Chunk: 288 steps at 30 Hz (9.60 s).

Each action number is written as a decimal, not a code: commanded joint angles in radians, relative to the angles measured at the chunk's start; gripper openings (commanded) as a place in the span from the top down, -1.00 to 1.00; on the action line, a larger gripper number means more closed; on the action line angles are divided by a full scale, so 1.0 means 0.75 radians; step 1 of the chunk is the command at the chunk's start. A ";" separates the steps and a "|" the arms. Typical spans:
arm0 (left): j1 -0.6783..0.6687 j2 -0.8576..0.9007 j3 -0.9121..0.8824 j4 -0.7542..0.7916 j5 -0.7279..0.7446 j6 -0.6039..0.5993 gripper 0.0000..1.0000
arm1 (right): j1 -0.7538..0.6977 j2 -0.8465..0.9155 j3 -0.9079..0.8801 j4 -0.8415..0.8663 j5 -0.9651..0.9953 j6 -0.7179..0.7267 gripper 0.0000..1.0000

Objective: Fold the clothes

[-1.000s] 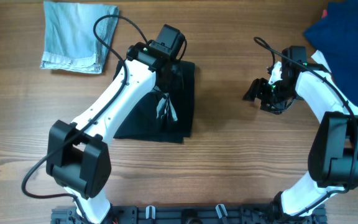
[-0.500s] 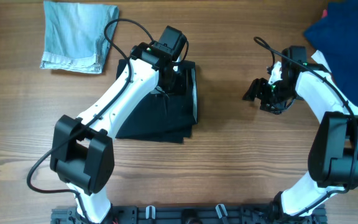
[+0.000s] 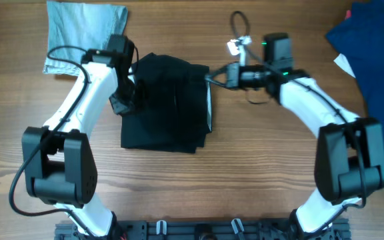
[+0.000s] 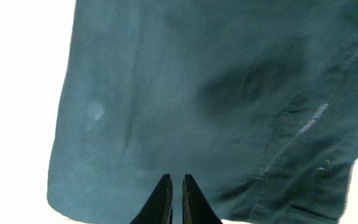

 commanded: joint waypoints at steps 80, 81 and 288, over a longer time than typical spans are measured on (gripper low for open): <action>0.346 0.219 -0.278 0.601 0.539 0.692 -0.99 | 0.087 -1.312 0.016 -1.321 0.958 -0.131 -0.99; 0.346 0.246 -0.278 0.607 0.578 0.692 -1.00 | 0.087 -1.306 0.016 -1.318 0.958 -0.131 -0.99; 0.764 0.724 0.759 1.300 0.263 -0.107 0.92 | 0.087 -0.893 0.015 -1.368 0.903 -0.095 -0.99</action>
